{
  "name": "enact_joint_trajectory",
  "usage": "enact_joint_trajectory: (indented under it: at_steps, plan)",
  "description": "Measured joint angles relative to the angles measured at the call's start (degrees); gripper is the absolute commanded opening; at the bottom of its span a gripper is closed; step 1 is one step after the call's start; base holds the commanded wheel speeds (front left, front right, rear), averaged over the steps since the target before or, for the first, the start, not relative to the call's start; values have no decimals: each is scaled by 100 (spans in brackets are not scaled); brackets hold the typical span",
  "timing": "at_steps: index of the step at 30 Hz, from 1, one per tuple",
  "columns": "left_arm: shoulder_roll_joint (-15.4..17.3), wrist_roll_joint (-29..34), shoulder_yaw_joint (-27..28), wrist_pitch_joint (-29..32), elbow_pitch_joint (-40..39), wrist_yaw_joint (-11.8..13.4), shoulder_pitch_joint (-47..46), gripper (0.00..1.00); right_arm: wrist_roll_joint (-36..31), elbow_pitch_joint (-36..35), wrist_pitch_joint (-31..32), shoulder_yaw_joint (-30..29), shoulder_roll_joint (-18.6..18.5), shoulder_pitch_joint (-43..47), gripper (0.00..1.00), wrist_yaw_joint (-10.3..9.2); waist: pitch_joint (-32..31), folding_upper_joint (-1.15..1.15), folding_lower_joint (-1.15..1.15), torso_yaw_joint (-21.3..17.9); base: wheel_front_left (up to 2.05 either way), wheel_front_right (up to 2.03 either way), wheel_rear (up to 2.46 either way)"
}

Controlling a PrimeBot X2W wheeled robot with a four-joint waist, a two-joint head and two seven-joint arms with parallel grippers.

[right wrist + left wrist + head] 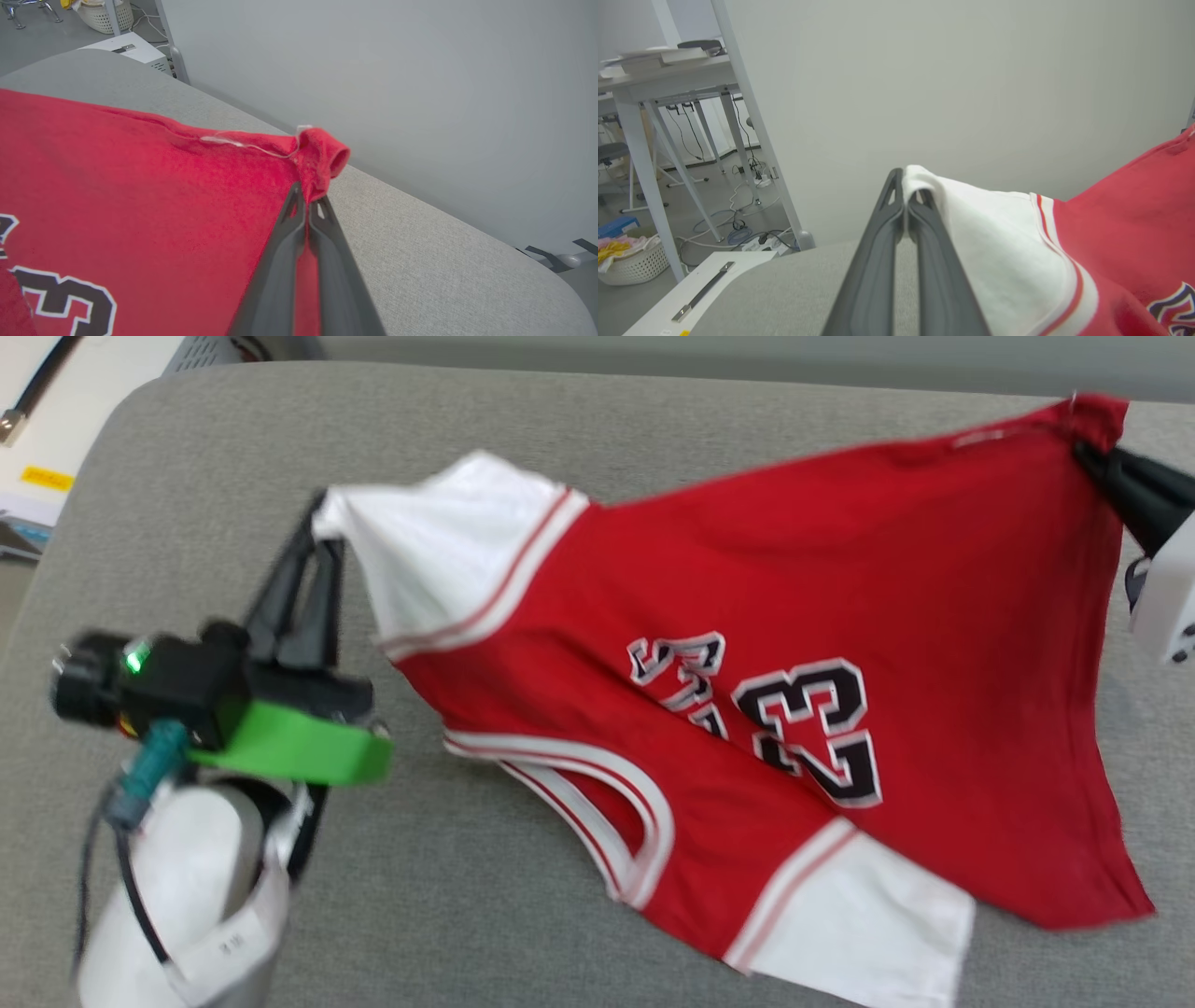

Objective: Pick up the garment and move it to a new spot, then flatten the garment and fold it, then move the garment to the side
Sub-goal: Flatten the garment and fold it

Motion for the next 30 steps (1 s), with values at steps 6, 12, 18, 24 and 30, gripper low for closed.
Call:
enact_joint_trajectory:
  at_steps: [6,12,18,24,30]
  plan:
    - [342,25,74,402,-202,-276,-1341,0,-238,-280,-108,-425,249,-525,0,0,150,0,0,-223,0,0,0]
    - [525,1,99,678,80,-510,-3099,0,-445,-380,-1,-716,439,-1454,0,0,571,0,0,-332,0,0,0]
    - [706,22,-171,853,719,-680,-4925,0,-779,-87,86,-889,669,-2844,0,0,1102,0,0,-419,0,0,0]
    - [814,22,-509,850,1717,-748,-6756,0,-1216,694,-27,-859,940,-4398,0,0,1620,0,0,-488,0,0,0]
    - [888,14,-779,657,2643,-751,-8234,0,-1460,1537,-393,-645,1154,-5641,0,0,1960,0,0,-555,0,0,0]
